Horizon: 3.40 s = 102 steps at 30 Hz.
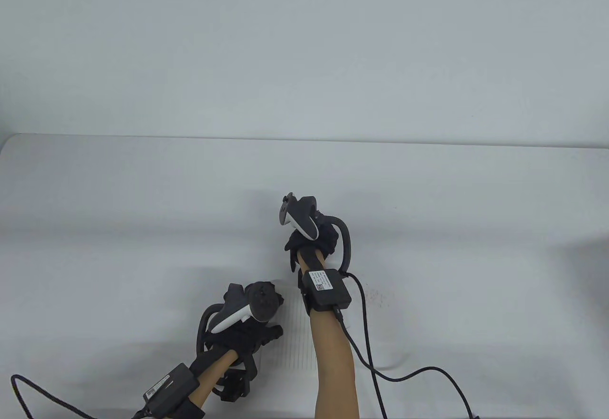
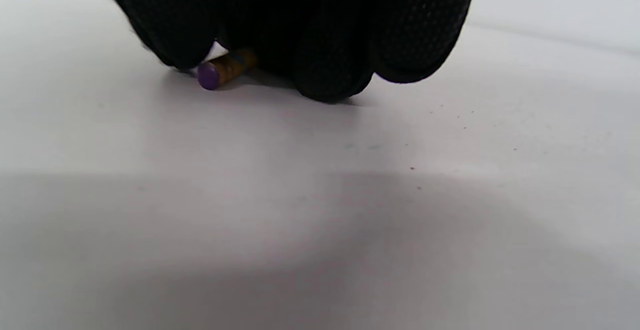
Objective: Apply wax crayon on paper
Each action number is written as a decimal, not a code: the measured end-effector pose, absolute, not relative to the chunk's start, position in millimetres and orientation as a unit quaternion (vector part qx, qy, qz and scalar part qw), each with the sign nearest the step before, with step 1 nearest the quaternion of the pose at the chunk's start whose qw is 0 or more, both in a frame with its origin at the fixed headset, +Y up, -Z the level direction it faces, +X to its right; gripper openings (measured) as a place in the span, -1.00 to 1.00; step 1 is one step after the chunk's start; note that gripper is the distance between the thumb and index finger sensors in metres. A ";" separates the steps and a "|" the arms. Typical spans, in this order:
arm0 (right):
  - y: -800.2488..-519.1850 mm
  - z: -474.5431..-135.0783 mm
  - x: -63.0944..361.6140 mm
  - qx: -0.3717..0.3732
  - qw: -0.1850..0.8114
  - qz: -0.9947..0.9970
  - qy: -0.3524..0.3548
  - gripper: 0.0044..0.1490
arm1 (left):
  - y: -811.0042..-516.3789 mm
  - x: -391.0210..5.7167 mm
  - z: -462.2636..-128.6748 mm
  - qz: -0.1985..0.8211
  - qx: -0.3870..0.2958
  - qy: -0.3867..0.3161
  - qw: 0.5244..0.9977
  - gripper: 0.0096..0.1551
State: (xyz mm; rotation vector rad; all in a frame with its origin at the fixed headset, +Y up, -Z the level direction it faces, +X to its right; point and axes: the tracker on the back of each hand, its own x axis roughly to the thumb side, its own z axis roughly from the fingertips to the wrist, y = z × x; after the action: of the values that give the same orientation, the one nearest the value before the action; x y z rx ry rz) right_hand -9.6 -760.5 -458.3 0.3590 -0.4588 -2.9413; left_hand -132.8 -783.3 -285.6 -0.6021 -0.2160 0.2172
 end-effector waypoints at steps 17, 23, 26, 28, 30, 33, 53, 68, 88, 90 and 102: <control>-763.3 -456.2 -6.7 0.099 0.082 -0.984 -0.121 -0.36 | -783.8 -133.5 -285.5 0.111 -0.298 -0.106 0.942 -0.12; -761.5 -451.6 14.5 0.054 -0.019 -0.990 -0.132 -0.37 | -784.1 -133.9 -285.3 0.115 -0.302 -0.106 0.940 -0.12; -756.2 -441.3 21.7 0.029 -0.023 -0.992 -0.122 -0.37 | -784.1 -134.1 -285.5 0.116 -0.303 -0.106 0.940 -0.13; -753.1 -434.6 26.0 0.014 -0.013 -0.993 -0.118 -0.37 | -784.1 -134.2 -285.6 0.116 -0.303 -0.107 0.940 -0.12; -751.4 -428.8 30.4 0.003 -0.011 -0.993 -0.120 -0.36 | -784.2 -134.4 -285.6 0.117 -0.303 -0.106 0.940 -0.12; -751.2 -420.4 39.5 -0.020 -0.040 -0.988 -0.149 -0.30 | -784.4 -134.6 -285.4 0.117 -0.302 -0.107 0.940 -0.13; -730.9 -326.4 35.2 -0.140 -0.063 -0.972 -0.176 -0.47 | -784.9 -135.6 -285.7 0.121 -0.308 -0.108 0.938 -0.11; -747.7 -301.1 -10.3 -0.160 0.002 -0.970 -0.180 -0.45 | -789.1 -137.2 -284.6 0.127 -0.316 -0.108 0.934 -0.12; -750.2 -299.6 -21.9 -0.131 0.065 -0.977 -0.153 -0.49 | -789.6 -140.0 -286.7 0.145 -0.330 -0.108 0.926 -0.18; -751.9 -297.0 -22.5 -0.142 0.068 -0.977 -0.145 -0.49 | -789.5 -140.3 -287.1 0.147 -0.333 -0.105 0.925 -0.17; -754.1 -292.2 -23.2 -0.153 0.070 -0.978 -0.123 -0.50 | -789.1 -140.9 -288.0 0.137 -0.338 -0.107 0.925 -0.17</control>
State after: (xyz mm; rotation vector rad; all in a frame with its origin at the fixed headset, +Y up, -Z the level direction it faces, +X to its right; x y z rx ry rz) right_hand -23.2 -754.1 -292.2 -0.4608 -0.3704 -2.9424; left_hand -140.9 -789.1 -288.0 -0.6935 -0.2192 0.2812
